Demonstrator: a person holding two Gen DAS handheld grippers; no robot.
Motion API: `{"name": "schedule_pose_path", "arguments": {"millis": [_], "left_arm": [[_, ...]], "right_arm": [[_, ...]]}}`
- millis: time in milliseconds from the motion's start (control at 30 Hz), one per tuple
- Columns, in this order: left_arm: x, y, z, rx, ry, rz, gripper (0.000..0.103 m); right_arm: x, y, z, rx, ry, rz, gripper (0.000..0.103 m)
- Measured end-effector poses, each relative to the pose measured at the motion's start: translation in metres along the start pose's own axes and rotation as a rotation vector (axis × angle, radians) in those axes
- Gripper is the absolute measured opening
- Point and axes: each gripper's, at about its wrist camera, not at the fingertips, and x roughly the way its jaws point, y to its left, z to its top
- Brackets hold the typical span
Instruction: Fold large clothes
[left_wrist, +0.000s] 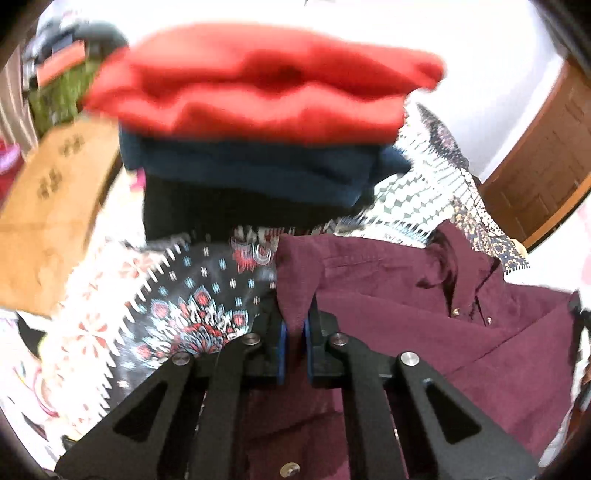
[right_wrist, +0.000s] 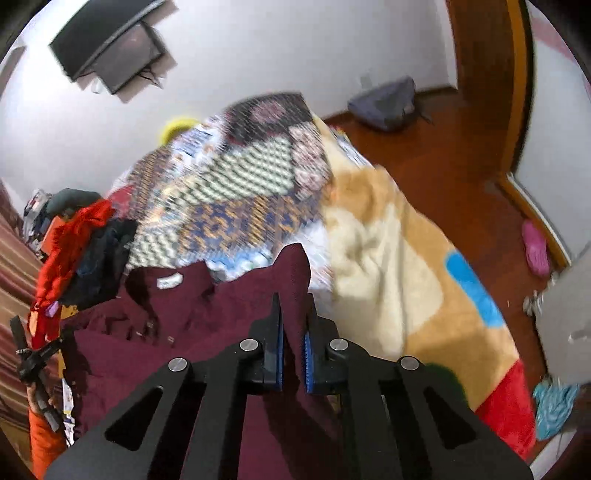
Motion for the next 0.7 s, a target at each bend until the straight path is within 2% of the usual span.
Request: {"name": "schedule_pose_path", "arguments": {"millis": [167, 233, 300, 333, 433, 533, 700], "left_arm": [[-0.050, -0.012, 0.007, 0.049, -0.123, 0.025, 0.005], [-0.063, -0.009, 0.011, 0.048, -0.148, 0.027, 0.005], [-0.067, -0.003, 0.015, 0.041, -0.154, 0.041, 0.005], [-0.067, 0.002, 0.017, 0.038, -0.153, 0.051, 0.005], [-0.052, 0.017, 0.021, 0.017, -0.127, 0.096, 0.005], [-0.027, 0.036, 0.017, -0.028, -0.066, 0.099, 0.005], [0.025, 0.065, 0.002, -0.140, 0.068, 0.115, 0.008]], "right_arm": [[-0.015, 0.050, 0.031, -0.121, -0.081, 0.016, 0.003], [-0.017, 0.065, 0.042, -0.153, -0.115, 0.016, 0.003], [-0.010, 0.080, 0.052, -0.176, -0.103, 0.042, 0.003], [-0.001, 0.086, 0.055, -0.198, -0.095, 0.026, 0.003], [0.037, 0.095, 0.053, -0.255, -0.046, -0.044, 0.003], [0.078, 0.085, 0.047, -0.258, 0.034, -0.082, 0.003], [0.120, 0.060, 0.034, -0.206, 0.136, -0.080, 0.003]]}}
